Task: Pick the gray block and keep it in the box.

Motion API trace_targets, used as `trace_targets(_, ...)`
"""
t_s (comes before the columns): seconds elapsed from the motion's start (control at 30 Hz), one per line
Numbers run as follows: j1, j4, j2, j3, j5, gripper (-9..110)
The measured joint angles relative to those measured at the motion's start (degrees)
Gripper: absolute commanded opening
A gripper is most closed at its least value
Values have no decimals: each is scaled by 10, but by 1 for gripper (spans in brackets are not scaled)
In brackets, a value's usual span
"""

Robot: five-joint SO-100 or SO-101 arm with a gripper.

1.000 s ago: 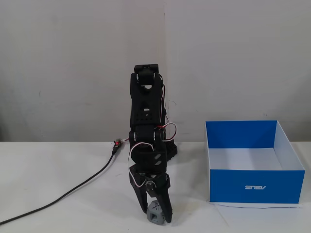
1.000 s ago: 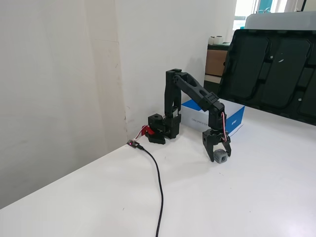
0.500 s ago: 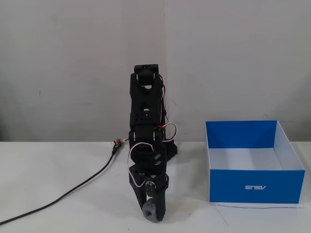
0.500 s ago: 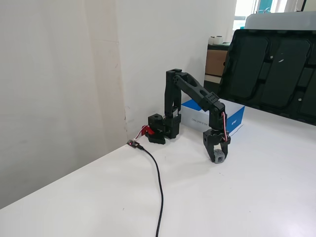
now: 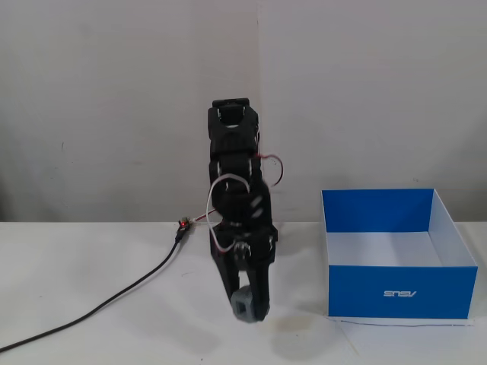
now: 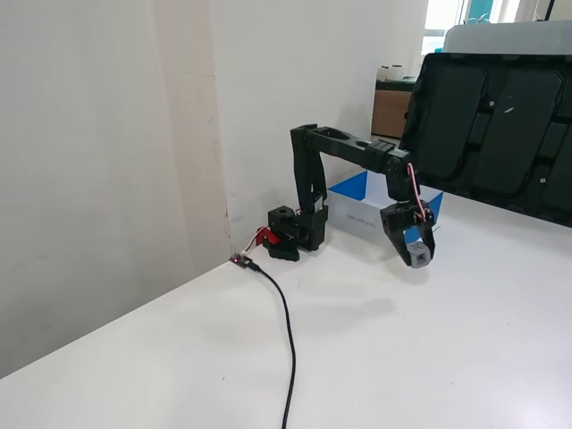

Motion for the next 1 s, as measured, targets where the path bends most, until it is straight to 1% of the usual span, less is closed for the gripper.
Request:
trace_targets(0.2,-42,60,4,-85,85,0)
trace_targets(0.4,-108,113,4,-150,151,0)
trace_targets(0.77,-288,189,45,-197,216,0)
trace_targets(1.0,-420,217,79,-198,224,0)
